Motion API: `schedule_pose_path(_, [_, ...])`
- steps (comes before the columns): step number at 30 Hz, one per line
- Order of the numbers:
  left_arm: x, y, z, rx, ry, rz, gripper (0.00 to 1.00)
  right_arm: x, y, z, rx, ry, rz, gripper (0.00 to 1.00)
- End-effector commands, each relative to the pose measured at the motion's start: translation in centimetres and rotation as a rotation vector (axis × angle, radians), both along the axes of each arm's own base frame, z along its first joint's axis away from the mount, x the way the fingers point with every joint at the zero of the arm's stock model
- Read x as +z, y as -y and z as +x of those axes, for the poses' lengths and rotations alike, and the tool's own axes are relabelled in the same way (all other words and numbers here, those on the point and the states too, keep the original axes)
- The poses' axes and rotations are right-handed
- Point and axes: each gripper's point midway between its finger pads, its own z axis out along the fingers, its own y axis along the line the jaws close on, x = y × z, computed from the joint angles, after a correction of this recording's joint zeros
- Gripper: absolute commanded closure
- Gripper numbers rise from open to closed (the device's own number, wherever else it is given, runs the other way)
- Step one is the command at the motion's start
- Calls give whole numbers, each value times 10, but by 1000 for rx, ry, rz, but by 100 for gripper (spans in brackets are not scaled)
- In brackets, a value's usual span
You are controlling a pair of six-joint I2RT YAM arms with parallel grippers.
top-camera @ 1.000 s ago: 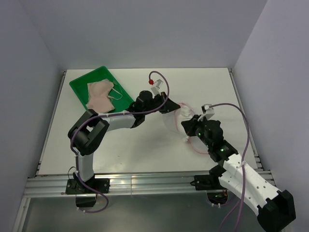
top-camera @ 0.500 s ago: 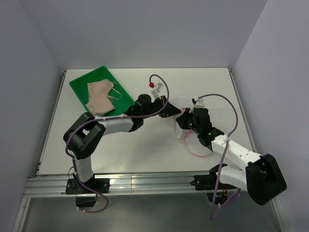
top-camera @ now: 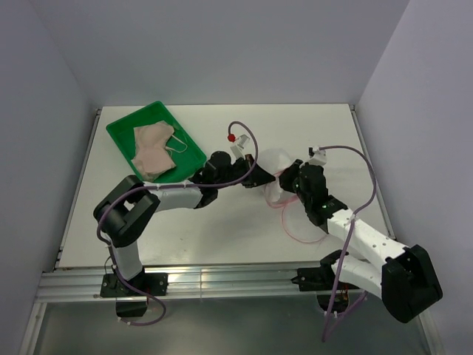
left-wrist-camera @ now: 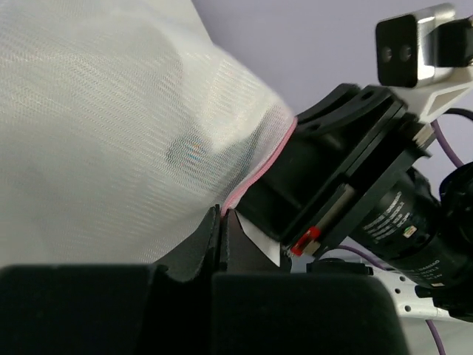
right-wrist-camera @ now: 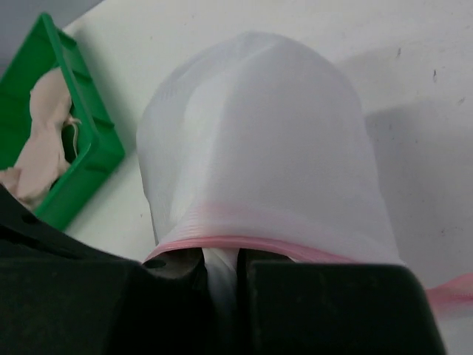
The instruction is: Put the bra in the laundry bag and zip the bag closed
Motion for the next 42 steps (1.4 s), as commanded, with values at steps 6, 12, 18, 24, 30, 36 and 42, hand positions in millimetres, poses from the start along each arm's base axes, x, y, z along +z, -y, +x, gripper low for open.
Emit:
schedule_pose_path(6, [23,-12,-8,40,-8,-66,100,7,-3,46,-112,7,84,94])
schedule_pose_path(12, [13,-27,12,122,-59,-80,100,-10,-14,34,17,-108,-19,16])
schedule_pose_path(18, [19,-39,45,193,-27,-82,100,19,-3,5,90,-78,-82,0])
schedule_pose_path(24, [19,-43,62,206,-21,-85,100,25,38,4,-16,-66,-56,3])
schedule_pose_path(30, [16,-42,70,197,-31,-112,100,-11,118,-3,-316,-111,14,17])
schedule_pose_path(36, [21,-39,74,194,-6,-125,100,-53,171,-34,-580,-216,-50,20])
schedule_pose_path(42, [20,-39,75,197,10,-122,100,-81,179,-47,-610,-355,58,26])
